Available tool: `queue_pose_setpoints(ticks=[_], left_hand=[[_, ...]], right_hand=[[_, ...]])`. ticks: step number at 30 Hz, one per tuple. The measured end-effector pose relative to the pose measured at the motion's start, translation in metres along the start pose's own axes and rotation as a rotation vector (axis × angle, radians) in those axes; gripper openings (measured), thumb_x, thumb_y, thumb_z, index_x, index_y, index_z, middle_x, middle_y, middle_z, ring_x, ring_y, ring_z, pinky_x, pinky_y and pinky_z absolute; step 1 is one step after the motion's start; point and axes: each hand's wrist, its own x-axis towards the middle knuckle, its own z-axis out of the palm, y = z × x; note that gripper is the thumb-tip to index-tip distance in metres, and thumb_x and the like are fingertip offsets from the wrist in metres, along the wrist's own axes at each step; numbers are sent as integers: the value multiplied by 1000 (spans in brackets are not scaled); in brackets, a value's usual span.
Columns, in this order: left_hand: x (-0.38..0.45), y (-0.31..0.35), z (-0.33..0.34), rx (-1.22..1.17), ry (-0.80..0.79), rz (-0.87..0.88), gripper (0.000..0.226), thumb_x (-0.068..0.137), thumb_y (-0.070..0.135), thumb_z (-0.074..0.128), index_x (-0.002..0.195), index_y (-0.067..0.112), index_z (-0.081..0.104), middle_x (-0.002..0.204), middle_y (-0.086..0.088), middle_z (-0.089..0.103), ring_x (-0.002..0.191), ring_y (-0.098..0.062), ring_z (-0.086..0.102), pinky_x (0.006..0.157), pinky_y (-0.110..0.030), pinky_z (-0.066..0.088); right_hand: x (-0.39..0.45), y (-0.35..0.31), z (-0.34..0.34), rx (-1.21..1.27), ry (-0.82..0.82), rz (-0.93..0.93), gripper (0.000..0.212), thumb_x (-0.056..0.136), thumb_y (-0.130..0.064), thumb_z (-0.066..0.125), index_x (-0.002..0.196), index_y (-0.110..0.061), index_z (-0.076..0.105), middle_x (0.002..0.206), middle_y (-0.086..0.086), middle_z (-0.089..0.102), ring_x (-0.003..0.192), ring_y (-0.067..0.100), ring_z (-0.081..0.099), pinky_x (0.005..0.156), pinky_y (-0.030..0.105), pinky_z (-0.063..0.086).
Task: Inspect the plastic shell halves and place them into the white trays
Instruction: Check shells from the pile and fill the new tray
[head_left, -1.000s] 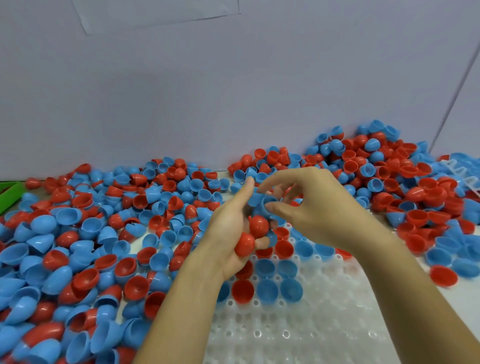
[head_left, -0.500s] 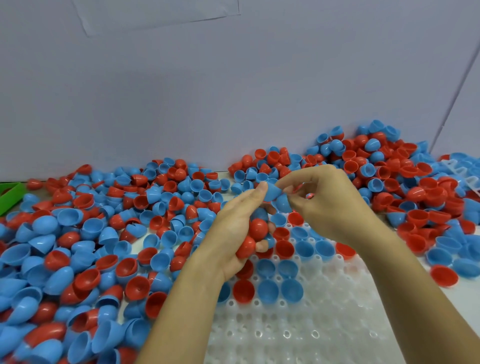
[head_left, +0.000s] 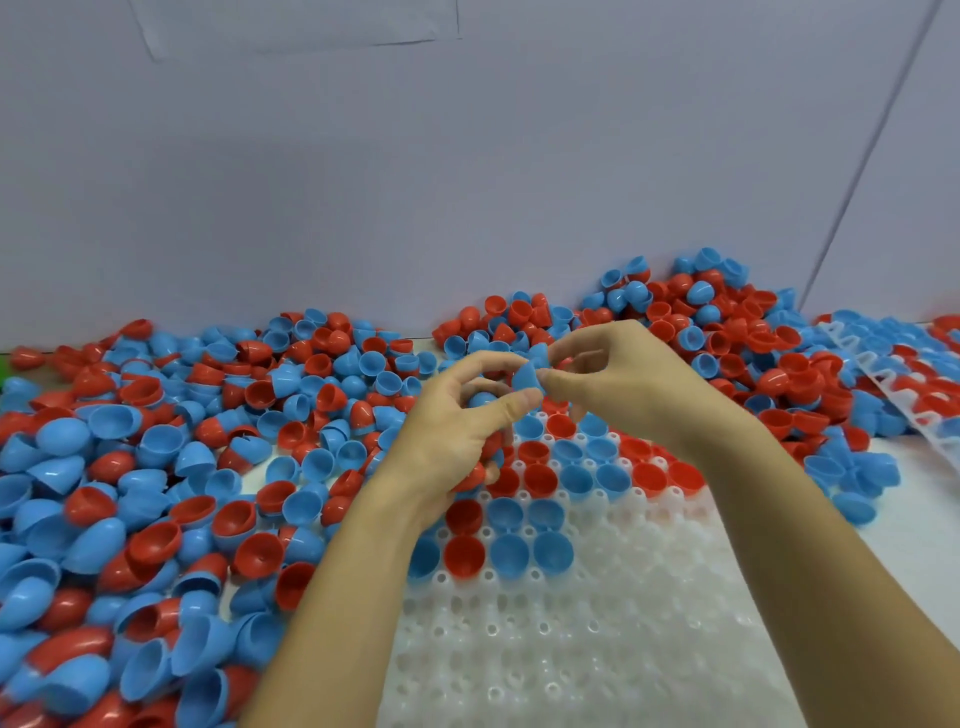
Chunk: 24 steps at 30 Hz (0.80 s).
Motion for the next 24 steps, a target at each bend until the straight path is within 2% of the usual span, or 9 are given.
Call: queue_pose_setpoints(ticks=[3,5,7,9,12,15,19,21,24], left_hand=[[-2,2,2,52,-46,8,23,82,22,80,101,33,71,92,-8,59,51,-12,49,37,-22,38],[-3,2,4,84,-51,18,23,83,20,81,102,30,72,91,-7,59,52,-11,50,37,-21,39],[-3,4,6,94,-22,15,22,86,20,79,104,30,71,94,-6,60,55,-11,51,37,-20,38],[-2,7,6,46,60,-12,16,92,17,72,104,27,70,97,-7,60,56,-11,52,37,-21,36],[-2,13,1,-48,194,-48,20,95,7,58,98,22,70,101,-9,64,57,-12,54,38,-22,36],[-3,20,-1,-106,255,-28,20,96,6,54,95,19,69,96,-6,64,60,-13,56,38,-22,36],[-6,28,11,-77,268,-11,20,96,7,53,94,19,69,88,-3,64,61,-13,57,38,-22,37],[-10,33,18,-68,257,11,21,95,5,51,93,17,68,86,-3,64,61,-13,56,38,-22,36],[-17,42,22,-59,254,46,26,94,2,44,94,14,67,88,-5,62,60,-14,56,39,-23,35]], right_hand=[[-2,1,1,25,-44,32,15,90,-27,69,103,-21,73,78,-6,73,62,2,67,59,15,47],[-5,3,4,54,-18,36,10,91,-22,69,98,-20,74,71,-6,73,60,2,69,55,11,48],[-9,8,5,87,54,47,4,90,-21,70,92,-20,74,67,-8,71,57,-1,66,53,11,46],[-15,11,4,63,97,44,8,89,-22,72,81,-21,74,61,-11,68,54,-4,62,54,13,45],[-25,19,2,-61,-8,31,19,87,-24,74,71,-15,73,64,1,68,52,4,55,54,26,49],[-32,21,1,-169,-162,44,17,85,-29,76,70,-22,74,64,-8,69,51,0,56,45,12,42],[-35,23,1,-258,-243,87,23,83,-31,79,63,-31,66,53,-21,63,49,-3,59,40,8,37],[-38,24,0,-294,-269,114,25,82,-30,80,63,-33,63,49,-20,60,50,0,62,44,12,41],[-46,22,-2,-360,-316,165,8,81,-25,81,80,-27,74,68,-15,66,63,6,66,56,20,52]])
